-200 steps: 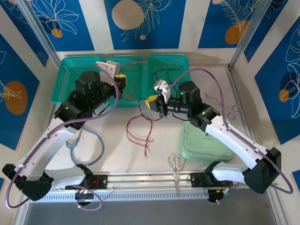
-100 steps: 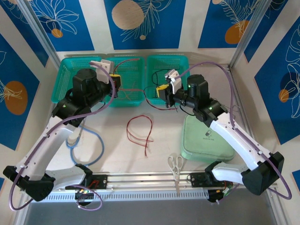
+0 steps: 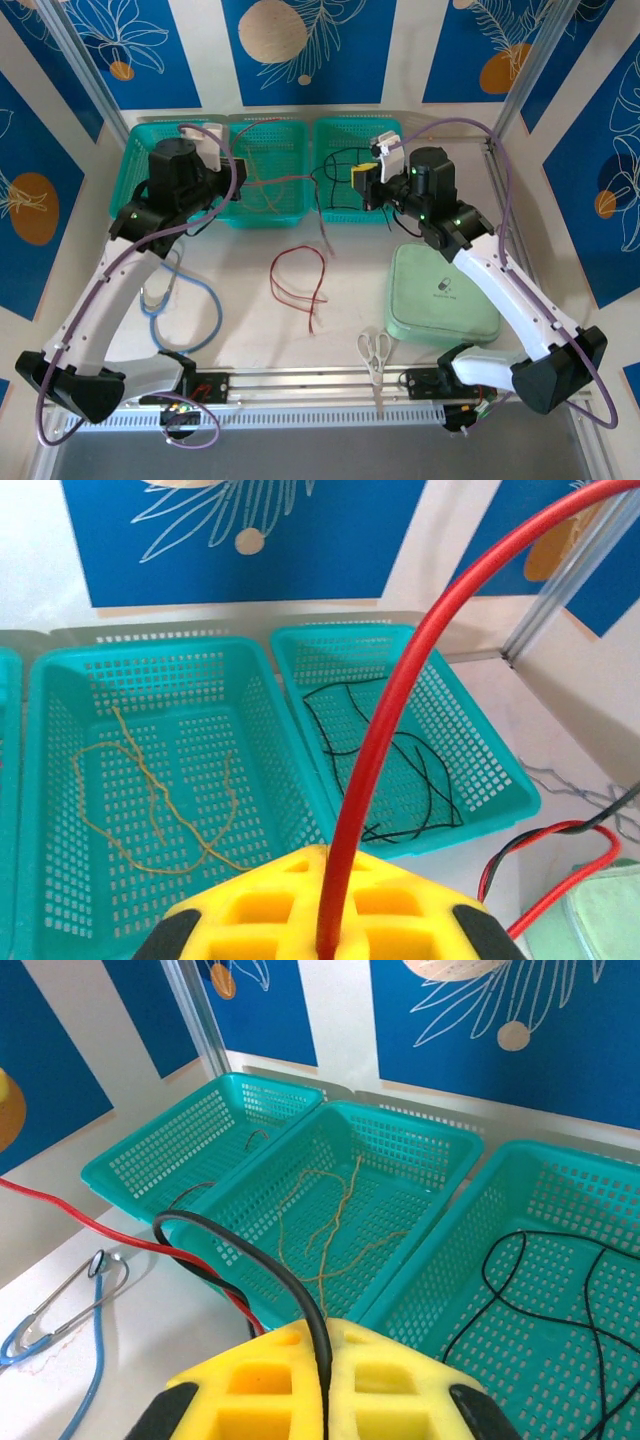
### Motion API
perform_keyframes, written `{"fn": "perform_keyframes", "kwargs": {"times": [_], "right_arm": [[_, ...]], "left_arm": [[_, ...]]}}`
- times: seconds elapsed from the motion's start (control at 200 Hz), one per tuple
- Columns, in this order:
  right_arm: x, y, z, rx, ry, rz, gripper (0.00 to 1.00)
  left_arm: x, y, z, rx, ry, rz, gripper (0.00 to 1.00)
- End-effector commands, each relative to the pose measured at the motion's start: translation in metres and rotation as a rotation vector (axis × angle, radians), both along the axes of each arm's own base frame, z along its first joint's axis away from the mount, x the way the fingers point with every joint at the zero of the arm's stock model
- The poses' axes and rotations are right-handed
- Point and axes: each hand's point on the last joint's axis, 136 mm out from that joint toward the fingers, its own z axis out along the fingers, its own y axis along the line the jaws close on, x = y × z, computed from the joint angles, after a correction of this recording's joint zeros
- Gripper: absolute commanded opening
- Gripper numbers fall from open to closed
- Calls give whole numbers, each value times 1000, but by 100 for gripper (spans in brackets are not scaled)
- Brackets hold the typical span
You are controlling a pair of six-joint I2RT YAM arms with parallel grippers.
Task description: Untangle the cables
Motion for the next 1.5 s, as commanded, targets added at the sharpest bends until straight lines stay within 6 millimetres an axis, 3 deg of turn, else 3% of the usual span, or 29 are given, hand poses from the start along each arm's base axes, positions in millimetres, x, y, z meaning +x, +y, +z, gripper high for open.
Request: {"fn": "perform_keyframes", "kwargs": {"times": [0.0,0.3,0.74,1.491], "right_arm": [[8,-11,19,18,-17,-56,0],[10,-30,29,9,-41,-106,0],[10,-90,53,64,-73,-264,0],[9,-179,78,186,-87,-466,0]], "left_arm": [[-7,11,4,-30,1,9,0],[2,25,-11,-36,41,39,0],[5,66,-23,-17,80,163,0],[-15,129,-20,-60,83,307,0]]}}
